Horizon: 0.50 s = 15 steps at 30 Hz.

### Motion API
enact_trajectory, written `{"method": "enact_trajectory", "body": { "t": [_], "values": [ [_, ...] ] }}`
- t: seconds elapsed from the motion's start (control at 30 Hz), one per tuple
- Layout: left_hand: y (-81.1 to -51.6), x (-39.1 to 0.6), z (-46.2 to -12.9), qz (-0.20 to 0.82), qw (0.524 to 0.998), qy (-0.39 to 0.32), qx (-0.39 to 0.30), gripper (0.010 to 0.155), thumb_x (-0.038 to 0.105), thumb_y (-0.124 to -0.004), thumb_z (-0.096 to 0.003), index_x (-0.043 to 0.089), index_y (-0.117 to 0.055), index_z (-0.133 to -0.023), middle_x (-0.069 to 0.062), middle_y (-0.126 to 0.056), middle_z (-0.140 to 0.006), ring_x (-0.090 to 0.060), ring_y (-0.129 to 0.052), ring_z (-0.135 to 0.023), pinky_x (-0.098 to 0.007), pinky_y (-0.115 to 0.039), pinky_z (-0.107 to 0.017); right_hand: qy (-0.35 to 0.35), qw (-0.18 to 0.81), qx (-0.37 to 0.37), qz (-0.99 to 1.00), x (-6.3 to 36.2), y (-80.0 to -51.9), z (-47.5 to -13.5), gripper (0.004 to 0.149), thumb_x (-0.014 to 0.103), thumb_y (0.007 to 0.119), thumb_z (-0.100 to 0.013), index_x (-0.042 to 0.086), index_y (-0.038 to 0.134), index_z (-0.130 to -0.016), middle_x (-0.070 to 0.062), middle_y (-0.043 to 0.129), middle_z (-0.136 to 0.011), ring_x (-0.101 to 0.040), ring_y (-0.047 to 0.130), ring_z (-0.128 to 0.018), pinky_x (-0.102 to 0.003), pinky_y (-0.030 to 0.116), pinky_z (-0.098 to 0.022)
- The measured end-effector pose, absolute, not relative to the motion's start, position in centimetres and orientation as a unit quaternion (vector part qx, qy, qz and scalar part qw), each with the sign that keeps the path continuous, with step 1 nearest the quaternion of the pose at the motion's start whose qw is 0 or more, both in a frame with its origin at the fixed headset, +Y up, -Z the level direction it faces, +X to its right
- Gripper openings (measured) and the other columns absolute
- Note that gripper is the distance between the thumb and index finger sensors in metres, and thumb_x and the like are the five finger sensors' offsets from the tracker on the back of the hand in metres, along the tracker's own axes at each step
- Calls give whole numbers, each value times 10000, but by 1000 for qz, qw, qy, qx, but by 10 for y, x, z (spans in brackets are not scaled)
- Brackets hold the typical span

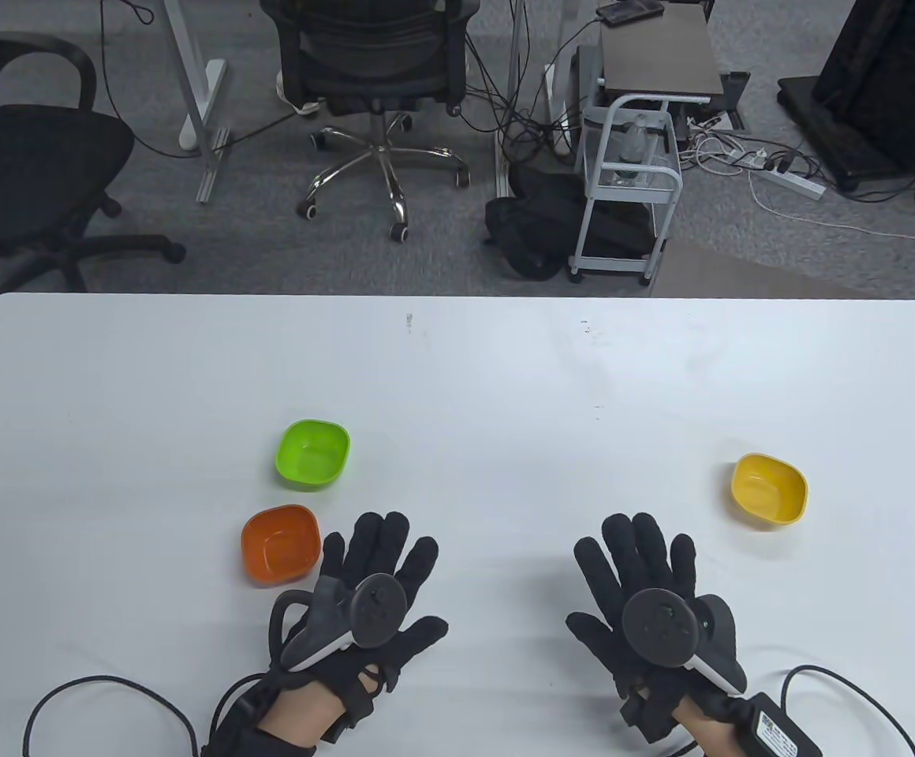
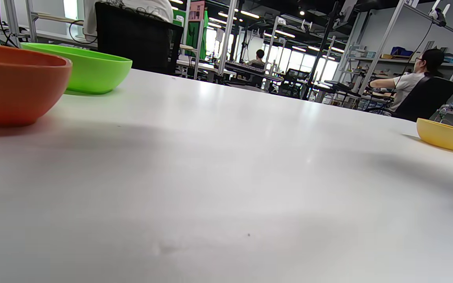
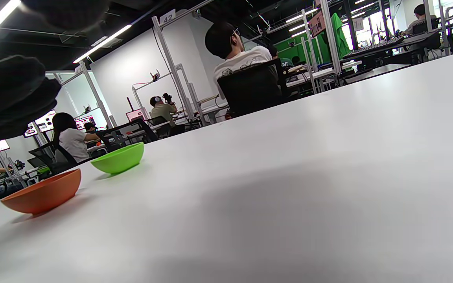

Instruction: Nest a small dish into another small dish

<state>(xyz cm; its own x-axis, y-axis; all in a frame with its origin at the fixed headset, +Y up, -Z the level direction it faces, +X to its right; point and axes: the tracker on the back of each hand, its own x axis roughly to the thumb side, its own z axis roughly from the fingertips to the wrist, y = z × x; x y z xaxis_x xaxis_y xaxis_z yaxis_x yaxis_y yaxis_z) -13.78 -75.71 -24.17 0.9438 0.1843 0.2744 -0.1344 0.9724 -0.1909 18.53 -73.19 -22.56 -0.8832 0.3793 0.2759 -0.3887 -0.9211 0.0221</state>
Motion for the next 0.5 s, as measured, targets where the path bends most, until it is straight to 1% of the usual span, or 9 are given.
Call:
{"method": "enact_trajectory", "body": {
  "t": [0.13,0.23,0.37,0.47,0.5],
  "values": [
    [-752,-146,-244,83,985,-132,-74,836,855,-497,-279,641,57,-866,216,114,-1102,-143,89,-1103,-535,-52,-780,-18,196,140,970,185,-732,-225,784,569,733,-318,438,253,-923,73,-30,-1052,-334,-32,-1029,-625,-57,-658],
    [-747,-159,-248,85,989,-104,-55,814,788,-550,-315,648,30,-869,217,108,-1095,-144,79,-1100,-530,-61,-781,-19,197,139,970,185,-732,-225,783,569,734,-318,439,253,-923,73,-30,-1053,-335,-33,-1028,-625,-57,-659],
    [-742,-179,-250,89,993,-65,-49,792,747,-573,-333,651,-14,-886,213,87,-1101,-148,65,-1100,-528,-69,-782,-20,199,138,970,186,-731,-224,784,570,734,-317,438,256,-923,73,-27,-1054,-334,-34,-1028,-626,-56,-659],
    [-741,-207,-256,95,993,5,-67,784,725,-594,-333,640,-61,-901,208,70,-1101,-151,61,-1096,-525,-71,-781,-20,199,138,970,187,-731,-224,783,569,735,-318,436,257,-924,72,-25,-1055,-337,-33,-1028,-626,-56,-659],
    [-742,-213,-257,100,992,18,-73,782,710,-607,-336,634,-78,-907,205,31,-1105,-155,53,-1096,-523,-73,-780,-19,199,139,970,187,-731,-224,784,569,735,-317,436,257,-924,72,-26,-1054,-335,-33,-1028,-626,-55,-659]
  ]
}}
